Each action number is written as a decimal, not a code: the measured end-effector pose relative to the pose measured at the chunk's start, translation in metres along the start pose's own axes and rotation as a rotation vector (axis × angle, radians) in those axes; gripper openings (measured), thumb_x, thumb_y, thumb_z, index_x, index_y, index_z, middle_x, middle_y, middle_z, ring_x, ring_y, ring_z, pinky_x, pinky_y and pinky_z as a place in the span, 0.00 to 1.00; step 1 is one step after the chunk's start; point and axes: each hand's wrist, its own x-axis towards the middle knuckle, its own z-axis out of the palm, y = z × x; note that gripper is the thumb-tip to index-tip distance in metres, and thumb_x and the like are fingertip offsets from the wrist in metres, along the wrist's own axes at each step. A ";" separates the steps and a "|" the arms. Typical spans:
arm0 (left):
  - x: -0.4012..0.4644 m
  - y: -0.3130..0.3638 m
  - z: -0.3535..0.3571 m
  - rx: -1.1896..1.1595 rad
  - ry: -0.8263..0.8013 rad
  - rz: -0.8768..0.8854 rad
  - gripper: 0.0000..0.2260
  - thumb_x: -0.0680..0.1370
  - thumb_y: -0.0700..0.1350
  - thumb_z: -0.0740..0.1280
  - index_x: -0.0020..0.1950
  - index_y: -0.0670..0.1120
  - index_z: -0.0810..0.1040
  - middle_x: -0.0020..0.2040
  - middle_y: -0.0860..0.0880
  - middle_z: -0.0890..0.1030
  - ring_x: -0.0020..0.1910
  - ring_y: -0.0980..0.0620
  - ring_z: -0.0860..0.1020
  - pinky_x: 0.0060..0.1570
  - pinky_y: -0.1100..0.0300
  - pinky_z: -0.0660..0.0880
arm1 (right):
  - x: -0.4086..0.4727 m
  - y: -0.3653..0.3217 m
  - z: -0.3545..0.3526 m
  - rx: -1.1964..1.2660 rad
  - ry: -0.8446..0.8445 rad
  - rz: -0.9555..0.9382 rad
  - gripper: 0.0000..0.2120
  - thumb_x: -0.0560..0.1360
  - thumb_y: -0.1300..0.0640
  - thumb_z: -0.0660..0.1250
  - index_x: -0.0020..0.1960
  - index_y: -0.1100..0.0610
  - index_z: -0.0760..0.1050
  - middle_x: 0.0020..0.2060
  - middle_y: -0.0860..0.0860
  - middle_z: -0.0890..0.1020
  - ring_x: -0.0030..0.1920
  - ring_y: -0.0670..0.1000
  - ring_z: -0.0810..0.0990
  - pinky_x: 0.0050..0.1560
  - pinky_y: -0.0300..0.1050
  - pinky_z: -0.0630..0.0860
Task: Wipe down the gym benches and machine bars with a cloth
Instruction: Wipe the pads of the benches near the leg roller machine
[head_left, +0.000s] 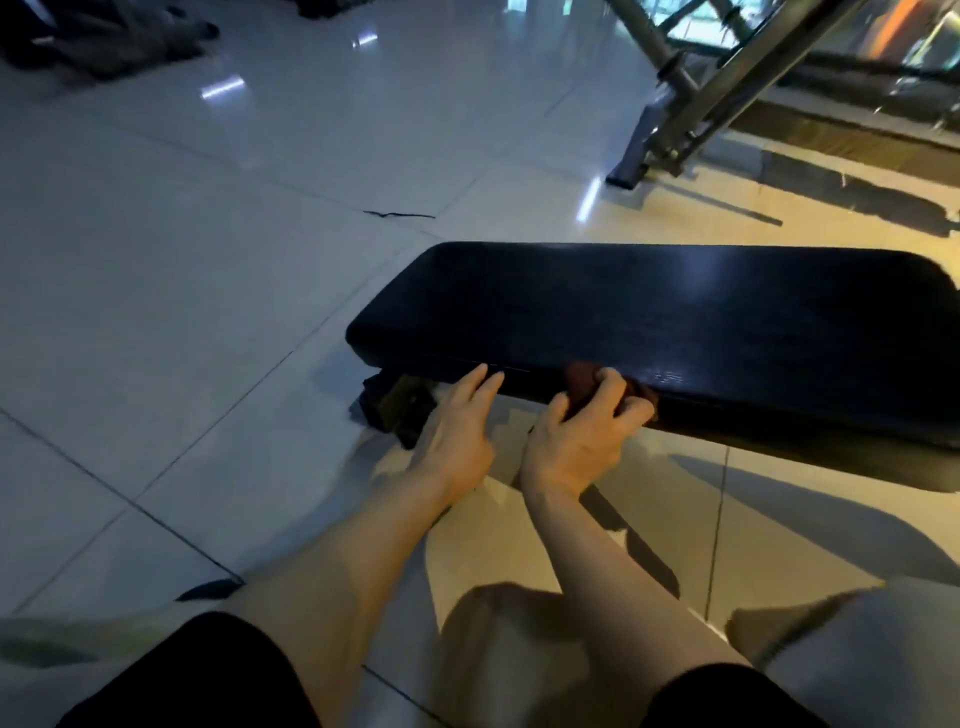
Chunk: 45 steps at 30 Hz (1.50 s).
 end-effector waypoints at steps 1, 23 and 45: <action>0.004 -0.011 -0.005 0.006 0.009 -0.004 0.33 0.78 0.30 0.58 0.79 0.50 0.52 0.79 0.53 0.49 0.77 0.53 0.49 0.72 0.61 0.53 | -0.004 -0.003 0.011 0.000 -0.004 0.011 0.19 0.72 0.65 0.70 0.62 0.60 0.72 0.60 0.61 0.68 0.57 0.62 0.74 0.52 0.57 0.79; 0.053 -0.119 -0.069 0.048 -0.073 0.229 0.29 0.78 0.31 0.60 0.77 0.46 0.60 0.78 0.48 0.58 0.76 0.50 0.55 0.75 0.55 0.56 | -0.048 -0.046 0.098 -0.137 -0.091 0.023 0.14 0.74 0.59 0.71 0.59 0.57 0.76 0.59 0.54 0.70 0.52 0.46 0.71 0.53 0.36 0.69; 0.059 -0.130 -0.076 -0.041 -0.109 0.268 0.31 0.77 0.31 0.61 0.78 0.48 0.56 0.79 0.51 0.53 0.77 0.53 0.50 0.75 0.55 0.53 | -0.063 -0.041 0.118 -0.272 0.053 -0.059 0.14 0.70 0.61 0.74 0.54 0.58 0.77 0.56 0.57 0.72 0.49 0.57 0.78 0.45 0.49 0.80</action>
